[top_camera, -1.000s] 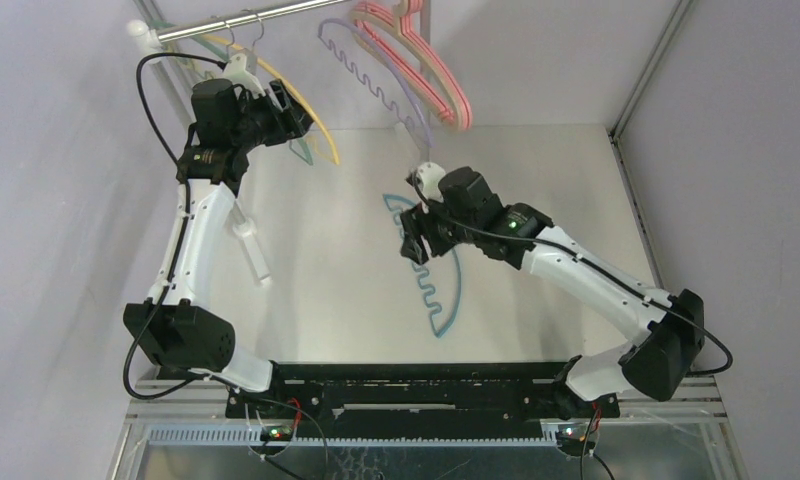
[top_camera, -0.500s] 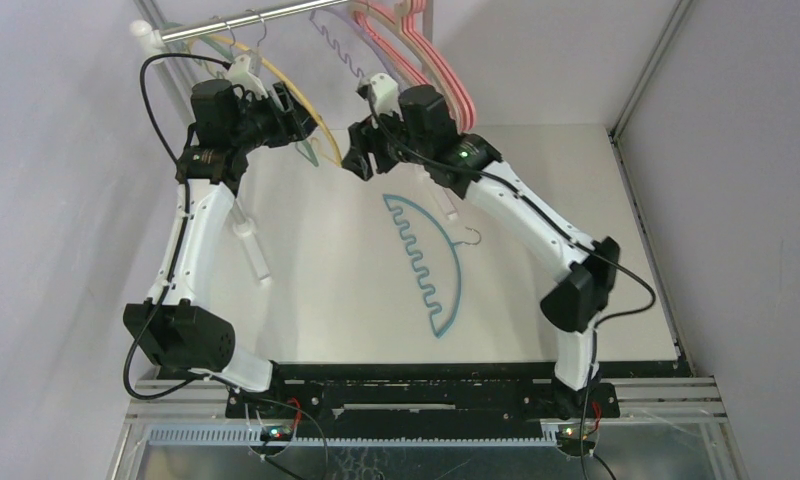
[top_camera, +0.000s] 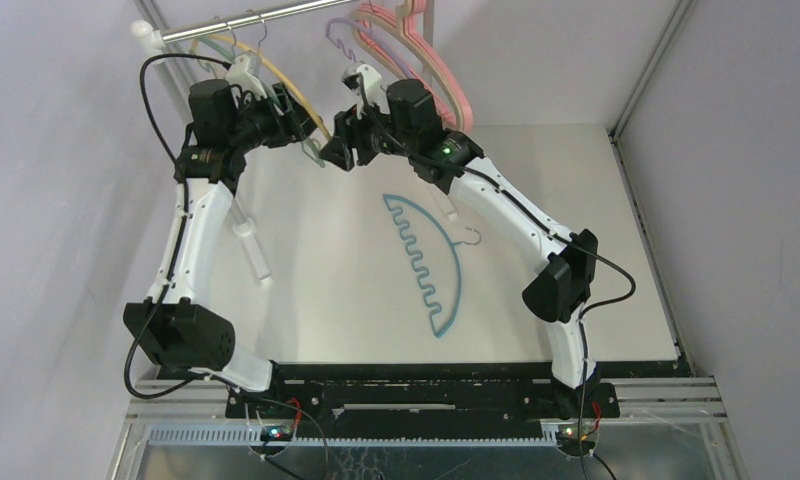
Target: Organize the hangers
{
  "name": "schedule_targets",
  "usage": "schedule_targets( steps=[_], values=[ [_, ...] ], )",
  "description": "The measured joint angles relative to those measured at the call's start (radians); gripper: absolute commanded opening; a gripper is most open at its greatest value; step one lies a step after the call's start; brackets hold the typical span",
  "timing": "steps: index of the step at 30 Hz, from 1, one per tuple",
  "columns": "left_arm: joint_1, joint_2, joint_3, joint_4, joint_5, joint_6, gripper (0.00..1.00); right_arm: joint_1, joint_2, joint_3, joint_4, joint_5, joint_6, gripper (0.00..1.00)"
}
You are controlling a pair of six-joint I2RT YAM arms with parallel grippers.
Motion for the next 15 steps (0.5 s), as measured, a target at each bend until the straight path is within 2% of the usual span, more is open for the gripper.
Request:
schedule_targets(
  steps=[5,8,15],
  values=[
    [0.011,0.008,0.004,0.0,0.019,0.0,0.71,-0.01,0.005,0.0,0.05,-0.026,0.032,0.37],
    [0.017,0.015,0.016,-0.011,0.025,0.002,0.71,-0.018,0.019,0.006,0.066,-0.032,0.049,0.19],
    [0.034,0.022,0.059,-0.069,0.029,0.007,0.75,-0.026,0.035,0.011,0.093,-0.01,0.052,0.14]
  ],
)
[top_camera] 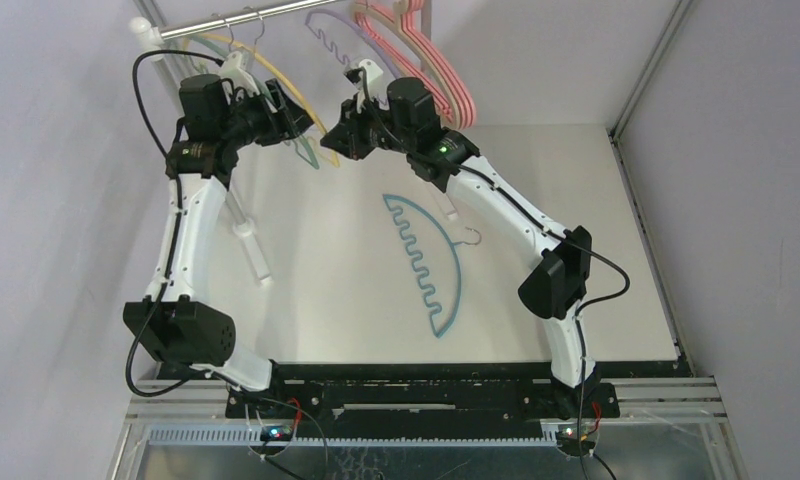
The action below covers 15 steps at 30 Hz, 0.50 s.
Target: Organize the hangers
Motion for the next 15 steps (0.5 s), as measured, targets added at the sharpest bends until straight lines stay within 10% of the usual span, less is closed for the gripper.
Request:
schedule_targets(
  steps=[15],
  values=[
    [0.055,0.029,0.08,-0.066,0.134,-0.061,0.83,0.001,0.0,0.002,0.026,0.129,-0.026,0.08]
  ],
)
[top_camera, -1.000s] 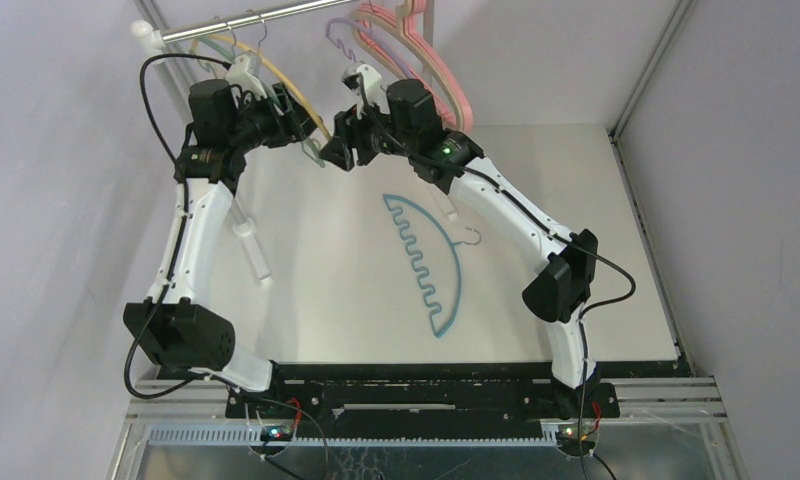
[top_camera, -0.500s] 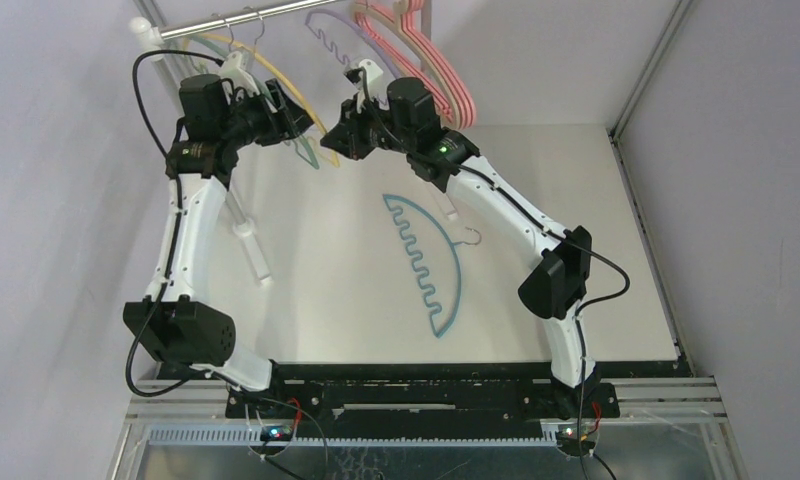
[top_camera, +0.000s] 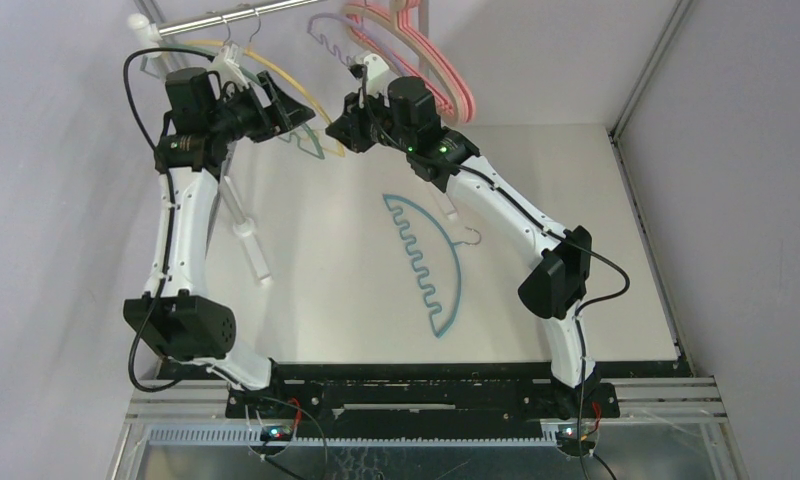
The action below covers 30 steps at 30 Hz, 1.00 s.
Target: Organize the hangers
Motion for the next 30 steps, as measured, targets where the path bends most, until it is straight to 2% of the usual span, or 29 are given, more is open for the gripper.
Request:
schedule_targets(
  steps=[1,3,15,25,30],
  values=[
    [0.002,0.009,0.01,-0.002,0.01,-0.007,0.84,0.0,0.0,0.0,0.001,0.006,-0.002,0.03],
    [0.003,0.027,0.03,-0.003,0.02,-0.024,0.84,0.0,0.0,0.0,0.006,0.019,-0.008,0.01],
    [0.003,0.101,0.12,0.002,0.036,-0.124,0.85,-0.001,0.0,0.0,0.026,0.04,-0.024,0.01],
    [0.002,0.101,0.114,0.09,0.034,-0.14,0.87,-0.005,0.0,0.0,0.057,0.048,-0.024,0.01],
    [0.001,0.118,0.135,0.081,0.038,-0.103,0.87,-0.006,0.0,0.0,0.05,0.055,-0.025,0.01]
  ],
)
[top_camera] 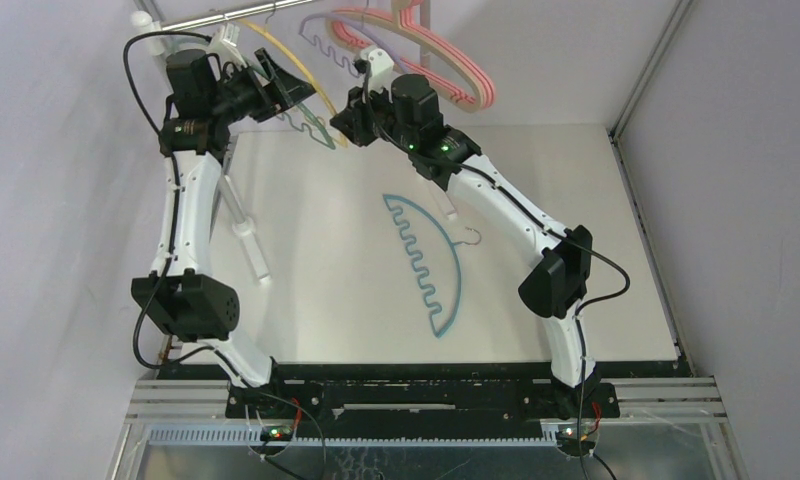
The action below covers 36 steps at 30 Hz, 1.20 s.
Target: Organize the hangers
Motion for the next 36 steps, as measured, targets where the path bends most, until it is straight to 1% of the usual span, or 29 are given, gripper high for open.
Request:
schedule_targets(
  steps=[4,10,16,24,33,36],
  values=[
    [0.005,0.023,0.028,0.016,-0.014,0.035,0.87,-0.007,0.002,-0.001,-0.039,0.003,-0.002,0.02],
    [0.023,0.027,0.029,0.042,-0.026,0.052,0.87,-0.014,0.002,-0.002,-0.064,0.006,-0.003,0.02],
    [0.024,0.027,0.029,0.071,0.002,0.048,0.87,-0.013,0.002,-0.002,-0.065,0.012,-0.003,0.03],
    [0.024,0.027,0.029,0.06,0.039,0.056,0.87,-0.013,0.008,-0.002,-0.066,0.023,-0.002,0.13],
    [0.024,0.017,0.026,0.022,0.086,0.083,0.88,-0.019,0.008,-0.002,-0.067,0.046,-0.002,0.15],
    [0.024,0.0,0.026,-0.015,0.086,0.114,0.88,-0.021,0.008,-0.002,-0.068,0.05,-0.002,0.18]
  ],
)
